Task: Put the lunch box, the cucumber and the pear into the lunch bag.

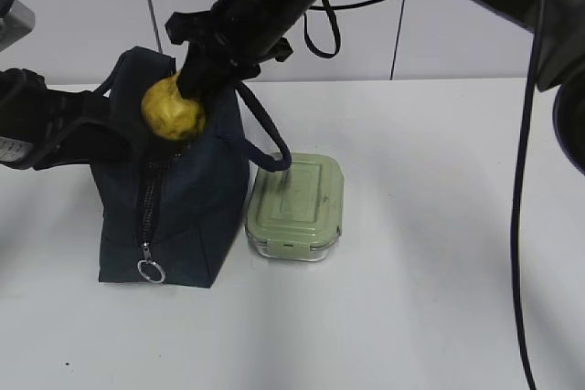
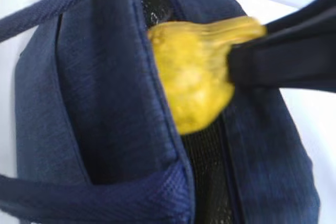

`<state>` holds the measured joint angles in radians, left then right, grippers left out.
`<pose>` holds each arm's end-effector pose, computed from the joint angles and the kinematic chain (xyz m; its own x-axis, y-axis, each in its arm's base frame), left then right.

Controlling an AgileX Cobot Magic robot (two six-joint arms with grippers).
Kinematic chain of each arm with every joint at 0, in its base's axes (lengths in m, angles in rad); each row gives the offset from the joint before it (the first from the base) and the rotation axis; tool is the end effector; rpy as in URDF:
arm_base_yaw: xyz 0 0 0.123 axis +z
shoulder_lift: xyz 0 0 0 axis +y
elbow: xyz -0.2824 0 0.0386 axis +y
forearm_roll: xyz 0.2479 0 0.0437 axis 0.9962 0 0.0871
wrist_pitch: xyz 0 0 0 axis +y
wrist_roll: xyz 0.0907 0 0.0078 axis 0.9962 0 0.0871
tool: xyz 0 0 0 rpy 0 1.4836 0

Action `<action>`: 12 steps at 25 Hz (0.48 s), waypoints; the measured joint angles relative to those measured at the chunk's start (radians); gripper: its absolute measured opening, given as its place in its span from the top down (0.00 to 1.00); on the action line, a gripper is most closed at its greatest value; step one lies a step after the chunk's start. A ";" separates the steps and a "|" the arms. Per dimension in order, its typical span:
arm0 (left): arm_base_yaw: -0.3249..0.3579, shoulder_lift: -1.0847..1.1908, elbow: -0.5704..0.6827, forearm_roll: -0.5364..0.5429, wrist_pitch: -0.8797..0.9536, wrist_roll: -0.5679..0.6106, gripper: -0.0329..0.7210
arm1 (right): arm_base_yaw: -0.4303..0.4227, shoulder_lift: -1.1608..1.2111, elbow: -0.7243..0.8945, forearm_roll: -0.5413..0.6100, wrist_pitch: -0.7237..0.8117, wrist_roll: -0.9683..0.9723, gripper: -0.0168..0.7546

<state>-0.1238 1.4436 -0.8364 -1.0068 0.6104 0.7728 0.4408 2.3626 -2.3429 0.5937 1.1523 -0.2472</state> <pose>0.2742 -0.0786 0.2412 -0.8141 -0.0222 -0.5803 0.3040 0.8350 -0.4585 0.4488 0.2632 0.2664 -0.7787 -0.3479 -0.5222 -0.5964 0.6688 0.4439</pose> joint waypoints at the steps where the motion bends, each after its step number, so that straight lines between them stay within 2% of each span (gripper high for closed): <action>1: 0.000 0.000 0.000 0.000 0.001 0.000 0.98 | 0.000 0.011 0.000 -0.021 -0.019 0.015 0.72; 4: 0.000 0.000 0.000 -0.002 0.007 0.000 0.98 | 0.000 0.027 0.000 -0.045 -0.062 0.032 0.72; 7: 0.000 0.000 0.000 -0.002 0.010 0.000 0.98 | 0.005 0.029 0.000 -0.043 -0.091 0.035 0.66; 9: 0.000 0.000 0.000 -0.002 0.010 0.000 0.98 | 0.010 0.029 0.000 -0.032 -0.114 0.036 0.57; 12: 0.000 0.000 0.000 -0.002 0.013 0.000 0.98 | 0.010 0.029 -0.002 0.019 -0.140 0.036 0.39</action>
<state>-0.1238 1.4436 -0.8364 -1.0090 0.6234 0.7728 0.4505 2.3915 -2.3447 0.6129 1.0120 -0.2111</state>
